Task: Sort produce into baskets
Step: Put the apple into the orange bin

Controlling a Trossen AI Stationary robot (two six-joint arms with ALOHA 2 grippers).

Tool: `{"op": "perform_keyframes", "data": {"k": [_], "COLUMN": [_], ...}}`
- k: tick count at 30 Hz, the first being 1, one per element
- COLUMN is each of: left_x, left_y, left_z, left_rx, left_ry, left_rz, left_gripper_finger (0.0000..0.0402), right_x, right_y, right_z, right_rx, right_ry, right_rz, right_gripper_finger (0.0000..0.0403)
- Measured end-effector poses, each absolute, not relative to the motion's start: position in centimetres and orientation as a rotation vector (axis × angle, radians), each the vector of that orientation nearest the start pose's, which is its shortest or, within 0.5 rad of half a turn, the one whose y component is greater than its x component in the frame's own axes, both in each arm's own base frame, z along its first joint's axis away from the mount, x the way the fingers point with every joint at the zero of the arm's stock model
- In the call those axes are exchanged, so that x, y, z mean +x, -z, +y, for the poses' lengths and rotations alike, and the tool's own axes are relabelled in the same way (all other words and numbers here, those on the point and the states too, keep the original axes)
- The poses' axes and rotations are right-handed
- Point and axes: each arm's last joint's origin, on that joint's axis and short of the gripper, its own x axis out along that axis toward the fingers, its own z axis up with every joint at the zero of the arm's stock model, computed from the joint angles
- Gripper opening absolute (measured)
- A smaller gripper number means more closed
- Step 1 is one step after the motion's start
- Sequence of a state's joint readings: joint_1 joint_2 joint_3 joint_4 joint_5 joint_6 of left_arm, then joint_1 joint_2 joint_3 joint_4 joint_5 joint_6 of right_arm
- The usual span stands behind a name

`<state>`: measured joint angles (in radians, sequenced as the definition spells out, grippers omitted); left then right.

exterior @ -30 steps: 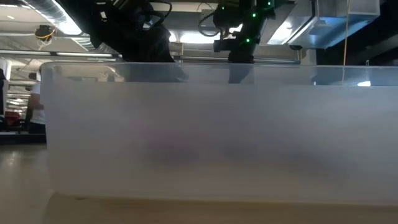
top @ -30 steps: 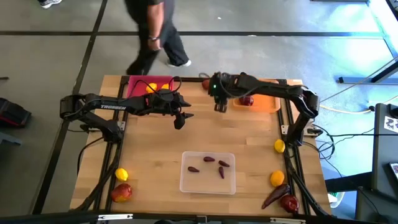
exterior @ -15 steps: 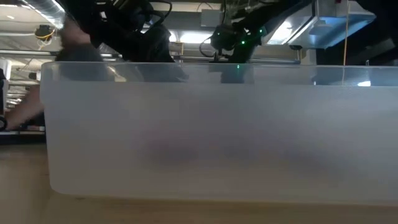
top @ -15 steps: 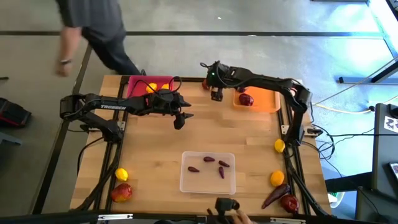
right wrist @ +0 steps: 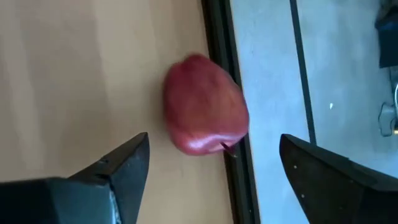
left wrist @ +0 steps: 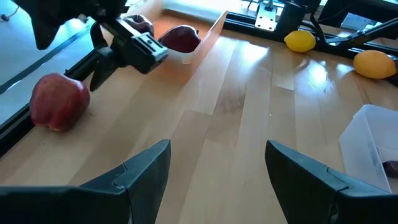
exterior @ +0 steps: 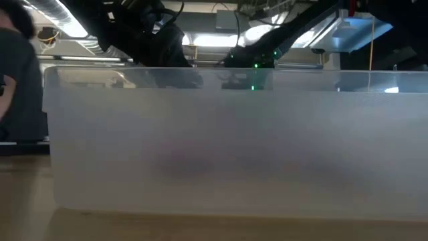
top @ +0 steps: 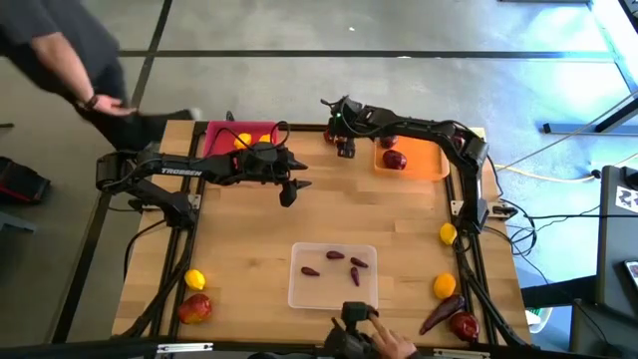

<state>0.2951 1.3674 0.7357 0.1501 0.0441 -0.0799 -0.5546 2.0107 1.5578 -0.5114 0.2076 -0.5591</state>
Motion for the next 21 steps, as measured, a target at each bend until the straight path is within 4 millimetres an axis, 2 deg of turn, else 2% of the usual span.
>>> {"op": "perform_keyframes", "data": {"k": [10,21], "left_x": [27.4,27.4], "left_y": [-22.1,-22.3], "left_z": [8.2,8.2], "left_rx": [-0.159,-0.154], "left_ry": [-0.265,-0.268], "left_rz": [0.463,0.447], "left_gripper_finger": [0.0258,0.0258], "right_x": [36.1,36.4], "right_y": [-20.0,-19.6], "right_z": [-25.9,-26.2], "right_rx": [-0.275,-0.26], "right_ry": [0.367,0.331], "right_rz": [1.051,0.994], "right_gripper_finger": [0.0319,0.0319]}}
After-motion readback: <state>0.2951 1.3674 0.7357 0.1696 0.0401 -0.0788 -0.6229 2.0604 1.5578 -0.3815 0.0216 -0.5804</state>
